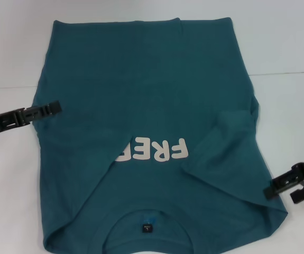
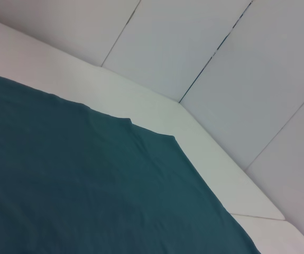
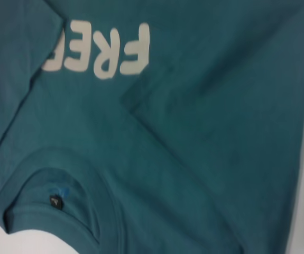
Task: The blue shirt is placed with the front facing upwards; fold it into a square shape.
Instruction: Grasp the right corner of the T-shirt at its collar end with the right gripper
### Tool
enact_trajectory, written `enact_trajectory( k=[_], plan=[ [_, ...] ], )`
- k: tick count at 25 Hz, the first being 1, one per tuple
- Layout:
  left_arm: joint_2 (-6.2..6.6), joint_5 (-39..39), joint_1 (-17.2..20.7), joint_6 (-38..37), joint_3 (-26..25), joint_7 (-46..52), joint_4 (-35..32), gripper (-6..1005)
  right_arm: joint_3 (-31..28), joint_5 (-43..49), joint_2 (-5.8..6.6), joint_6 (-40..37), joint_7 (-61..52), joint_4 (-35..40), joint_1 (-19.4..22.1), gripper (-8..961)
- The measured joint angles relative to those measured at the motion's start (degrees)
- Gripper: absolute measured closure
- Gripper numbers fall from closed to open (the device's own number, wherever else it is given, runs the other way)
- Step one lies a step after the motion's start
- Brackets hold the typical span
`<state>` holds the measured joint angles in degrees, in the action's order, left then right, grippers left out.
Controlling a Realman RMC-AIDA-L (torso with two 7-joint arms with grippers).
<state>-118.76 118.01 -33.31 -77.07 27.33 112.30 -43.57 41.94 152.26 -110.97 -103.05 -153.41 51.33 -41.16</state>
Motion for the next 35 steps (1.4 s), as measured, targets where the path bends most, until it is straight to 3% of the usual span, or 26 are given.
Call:
enact_trajectory(
  k=[35],
  plan=[
    [-0.51,0.0,-0.1,2.0,-0.1,-0.4,0.7,122,0.2,2.8,-0.13,6.6,-1.3,-7.8,-0.2,85]
  ],
)
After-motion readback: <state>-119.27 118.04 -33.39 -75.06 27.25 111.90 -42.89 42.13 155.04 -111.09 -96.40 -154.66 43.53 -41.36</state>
